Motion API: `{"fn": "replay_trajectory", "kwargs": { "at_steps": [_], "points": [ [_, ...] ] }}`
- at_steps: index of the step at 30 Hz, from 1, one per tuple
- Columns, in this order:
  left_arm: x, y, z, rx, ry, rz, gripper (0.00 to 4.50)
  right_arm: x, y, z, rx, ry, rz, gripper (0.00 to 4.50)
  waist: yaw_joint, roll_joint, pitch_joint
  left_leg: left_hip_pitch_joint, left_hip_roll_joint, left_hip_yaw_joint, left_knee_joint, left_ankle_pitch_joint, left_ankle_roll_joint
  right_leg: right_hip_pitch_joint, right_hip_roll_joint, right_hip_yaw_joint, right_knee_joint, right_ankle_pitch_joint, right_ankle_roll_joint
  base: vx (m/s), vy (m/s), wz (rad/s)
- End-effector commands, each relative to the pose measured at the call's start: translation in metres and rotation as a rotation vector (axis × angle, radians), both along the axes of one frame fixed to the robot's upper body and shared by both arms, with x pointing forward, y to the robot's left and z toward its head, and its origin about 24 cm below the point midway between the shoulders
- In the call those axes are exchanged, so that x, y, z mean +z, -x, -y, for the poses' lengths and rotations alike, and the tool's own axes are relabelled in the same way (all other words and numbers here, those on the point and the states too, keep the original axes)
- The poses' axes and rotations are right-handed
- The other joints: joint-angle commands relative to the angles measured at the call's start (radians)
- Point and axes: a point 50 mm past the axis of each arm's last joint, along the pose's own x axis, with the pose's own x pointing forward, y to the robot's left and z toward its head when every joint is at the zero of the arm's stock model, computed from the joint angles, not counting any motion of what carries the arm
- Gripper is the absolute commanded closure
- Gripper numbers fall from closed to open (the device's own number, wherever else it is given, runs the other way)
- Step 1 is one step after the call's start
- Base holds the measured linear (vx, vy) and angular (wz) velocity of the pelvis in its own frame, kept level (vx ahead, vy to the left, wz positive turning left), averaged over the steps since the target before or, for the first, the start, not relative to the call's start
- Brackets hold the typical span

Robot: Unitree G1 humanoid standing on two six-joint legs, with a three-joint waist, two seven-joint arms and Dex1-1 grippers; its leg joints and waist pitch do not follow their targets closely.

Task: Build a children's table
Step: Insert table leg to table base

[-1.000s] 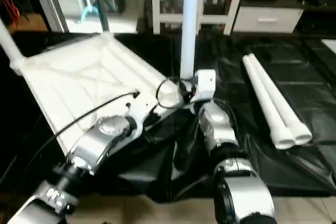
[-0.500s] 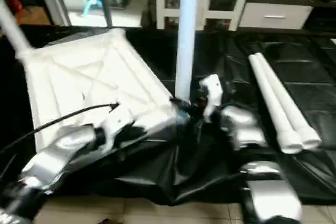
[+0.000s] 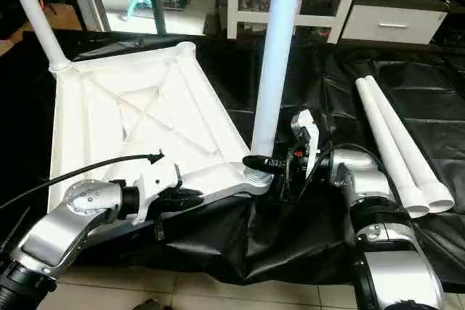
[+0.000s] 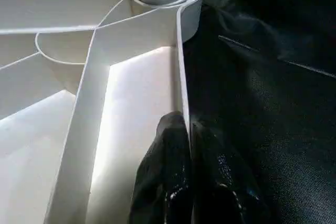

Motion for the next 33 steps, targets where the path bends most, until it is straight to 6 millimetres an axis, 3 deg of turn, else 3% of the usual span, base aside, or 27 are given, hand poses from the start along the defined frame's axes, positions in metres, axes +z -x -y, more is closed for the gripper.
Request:
{"fn": "replay_trajectory", "kwargs": {
  "at_steps": [1,11,12,13,18,21,22,23,27,29,33],
  "points": [
    [0.007,0.003,0.006,-0.067,0.018,0.015,4.5,0.007,-0.002,0.006,-0.04,-0.006,0.028,1.81,-0.005,-0.018,-0.077,0.033,0.005,0.006,-0.037,0.098,0.159,0.049,-0.049,0.026,-0.052,0.44,-0.271,0.0,0.0,0.0],
    [0.006,-0.001,0.002,-0.027,-0.005,0.028,4.5,0.001,0.0,0.007,-0.08,0.002,0.029,2.26,-0.006,-0.019,-0.077,0.032,0.005,0.006,-0.037,0.089,0.151,0.05,-0.049,0.027,-0.052,0.422,-0.272,0.0,0.0,0.0],
    [0.005,-0.002,0.003,-0.024,-0.006,0.03,4.5,0.0,-0.001,0.006,-0.084,0.003,0.029,2.28,-0.005,-0.009,-0.077,0.033,0.005,0.004,-0.037,0.089,0.15,0.049,-0.05,0.026,-0.051,0.419,-0.272,0.0,0.0,0.0],
    [0.005,-0.005,0.004,0.002,-0.009,0.042,4.5,-0.004,-0.001,0.004,-0.116,0.021,0.031,2.28,-0.008,-0.014,-0.076,0.033,0.006,0.006,-0.037,0.084,0.149,0.048,-0.048,0.027,-0.053,0.417,-0.271,0.0,0.0,0.0],
    [0.003,-0.012,0.01,0.062,-0.027,0.062,4.5,-0.016,-0.002,-0.007,-0.193,0.05,0.022,2.39,-0.009,-0.013,-0.075,0.037,0.007,0.004,-0.04,0.055,0.126,0.049,-0.051,0.029,-0.058,0.37,-0.273,0.0,0.0,0.0],
    [-0.002,-0.021,0.021,0.146,-0.052,0.06,4.5,-0.03,-0.008,-0.022,-0.341,0.076,0.007,2.44,-0.016,-0.009,-0.071,0.04,0.01,0.005,-0.046,0.048,0.107,0.042,-0.056,0.031,-0.062,0.344,-0.273,0.0,0.0,0.0],
    [-0.005,-0.031,0.029,0.253,-0.073,0.051,4.5,-0.039,-0.013,-0.033,-0.504,0.116,0.002,2.46,-0.017,-0.012,-0.073,0.039,0.007,0.004,-0.046,0.038,0.097,0.047,-0.057,0.031,-0.062,0.329,-0.273,0.0,0.0,0.0],
    [-0.006,-0.036,0.032,0.303,-0.084,0.049,4.5,-0.042,-0.015,-0.036,-0.581,0.136,0.005,2.47,-0.023,-0.014,-0.067,0.04,0.007,0.006,-0.051,0.026,0.084,0.044,-0.057,0.034,-0.068,0.307,-0.275,0.0,0.0,0.0],
    [0.002,-0.061,0.056,0.52,-0.073,0.12,4.5,-0.059,-0.018,-0.056,-0.967,0.084,-0.135,2.51,-0.034,-0.01,-0.063,0.051,0.004,0.004,-0.062,-0.068,0.028,0.05,-0.061,0.037,-0.086,0.187,-0.264,0.0,0.0,0.0],
    [0.007,-0.064,0.065,0.521,-0.05,0.131,4.5,-0.061,-0.017,-0.069,-0.977,0.069,-0.148,2.52,-0.036,-0.009,-0.065,0.051,0.003,0.003,-0.064,-0.066,0.022,0.054,-0.061,0.038,-0.087,0.202,-0.251,0.0,0.0,0.0],
    [0.01,-0.063,0.068,0.48,-0.043,0.154,4.5,-0.055,-0.018,-0.081,-0.919,0.055,-0.104,2.52,-0.039,-0.012,-0.068,0.044,0.001,0.0,-0.062,-0.04,0.048,0.059,-0.058,0.034,-0.081,0.303,-0.23,0.0,0.0,0.0]
  ]
}}
